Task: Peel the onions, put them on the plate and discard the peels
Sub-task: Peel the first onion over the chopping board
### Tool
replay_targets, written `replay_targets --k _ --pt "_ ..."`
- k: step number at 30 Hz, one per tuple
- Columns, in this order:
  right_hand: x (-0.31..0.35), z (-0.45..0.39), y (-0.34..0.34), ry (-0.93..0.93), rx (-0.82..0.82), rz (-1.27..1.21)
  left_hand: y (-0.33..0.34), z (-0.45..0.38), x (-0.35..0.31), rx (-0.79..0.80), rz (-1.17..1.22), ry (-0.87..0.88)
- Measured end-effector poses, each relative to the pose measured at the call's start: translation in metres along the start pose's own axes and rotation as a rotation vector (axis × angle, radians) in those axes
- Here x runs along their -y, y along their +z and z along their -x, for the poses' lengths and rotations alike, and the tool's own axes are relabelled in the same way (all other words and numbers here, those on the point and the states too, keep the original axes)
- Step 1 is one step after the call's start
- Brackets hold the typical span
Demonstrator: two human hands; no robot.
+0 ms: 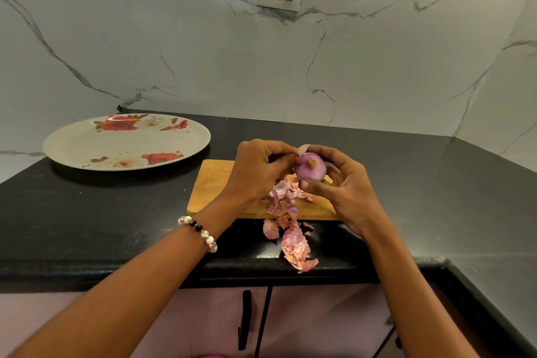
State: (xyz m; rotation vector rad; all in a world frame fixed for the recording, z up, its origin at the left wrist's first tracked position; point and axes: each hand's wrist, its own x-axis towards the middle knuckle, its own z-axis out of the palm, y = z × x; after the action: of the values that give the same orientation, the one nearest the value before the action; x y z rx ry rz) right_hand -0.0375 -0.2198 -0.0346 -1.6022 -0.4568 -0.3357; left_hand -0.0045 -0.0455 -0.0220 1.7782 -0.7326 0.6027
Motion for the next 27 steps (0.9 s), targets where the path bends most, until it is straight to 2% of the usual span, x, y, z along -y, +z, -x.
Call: replay_targets --k 7,16,25,27 --pt "-0.0014 0.0001 -0.0003 0.018 0.010 -0.064 0.0033 -0.0017 0.0016 -0.040 0.021 -0.098" --pt "0.0011 -0.0025 -0.0028 0.104 0.040 -0.383 0.0015 -0.0038 0.0035 -0.017 0.152 -0.229" --pt "0.0023 -0.0008 -0.0037 0.093 -0.007 -0.272 0.0015 -0.0017 -0.0037 0.010 0.160 -0.207" --pt "0.0022 0.0000 -0.0026 0.089 0.016 -0.248 0.0005 -0.0009 -0.0055 0.017 0.090 -0.191"
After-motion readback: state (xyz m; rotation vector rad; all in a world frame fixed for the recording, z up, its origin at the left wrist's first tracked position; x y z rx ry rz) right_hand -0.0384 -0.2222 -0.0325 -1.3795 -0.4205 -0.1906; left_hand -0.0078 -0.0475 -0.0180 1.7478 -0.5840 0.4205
